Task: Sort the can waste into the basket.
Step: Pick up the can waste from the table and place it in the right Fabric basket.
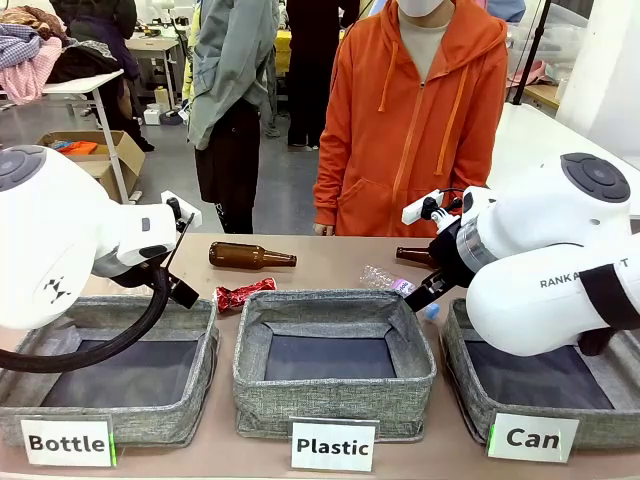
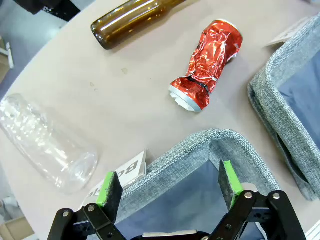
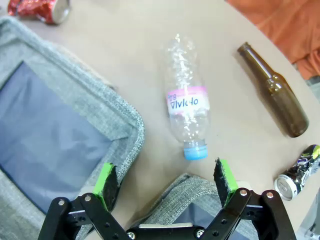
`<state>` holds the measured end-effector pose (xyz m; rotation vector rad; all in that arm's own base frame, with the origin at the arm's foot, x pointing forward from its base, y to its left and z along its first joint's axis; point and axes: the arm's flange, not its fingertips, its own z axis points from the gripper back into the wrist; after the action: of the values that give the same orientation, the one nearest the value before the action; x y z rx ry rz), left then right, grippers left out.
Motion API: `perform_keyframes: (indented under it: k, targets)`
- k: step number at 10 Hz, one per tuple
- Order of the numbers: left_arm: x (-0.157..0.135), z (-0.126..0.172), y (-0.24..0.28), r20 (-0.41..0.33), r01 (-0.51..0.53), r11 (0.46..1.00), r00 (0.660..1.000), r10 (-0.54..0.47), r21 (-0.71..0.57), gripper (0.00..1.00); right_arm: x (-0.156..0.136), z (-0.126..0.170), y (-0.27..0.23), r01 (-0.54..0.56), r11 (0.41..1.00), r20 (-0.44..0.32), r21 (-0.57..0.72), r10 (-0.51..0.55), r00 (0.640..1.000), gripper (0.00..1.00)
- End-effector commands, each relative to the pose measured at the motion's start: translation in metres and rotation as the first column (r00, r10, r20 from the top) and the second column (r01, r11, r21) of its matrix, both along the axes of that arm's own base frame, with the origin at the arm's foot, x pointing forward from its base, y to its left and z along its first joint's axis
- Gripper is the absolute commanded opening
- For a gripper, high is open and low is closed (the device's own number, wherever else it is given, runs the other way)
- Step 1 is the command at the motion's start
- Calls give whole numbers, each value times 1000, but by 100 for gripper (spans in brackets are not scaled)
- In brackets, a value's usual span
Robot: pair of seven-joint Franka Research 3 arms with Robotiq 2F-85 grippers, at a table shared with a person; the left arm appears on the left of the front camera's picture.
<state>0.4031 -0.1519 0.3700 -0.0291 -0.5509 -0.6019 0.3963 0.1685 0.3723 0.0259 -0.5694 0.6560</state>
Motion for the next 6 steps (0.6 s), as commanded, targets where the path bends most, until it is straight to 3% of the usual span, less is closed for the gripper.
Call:
perform_keyframes:
  k: [1, 5, 6]
  targets:
    - [0, 0, 0, 0, 0, 1000, 1000, 0, 0, 100, 0, 0, 0, 0, 1000, 0, 1, 0, 1000, 100]
    - [0, 0, 0, 0, 0, 1000, 1000, 0, 0, 100, 0, 0, 0, 0, 1000, 0, 0, 0, 1000, 100]
    - [-13, 27, -3, -16, 6, 995, 1000, -8, -102, 100, -8, 27, 2, 28, 996, -15, 84, -27, 1000, 100]
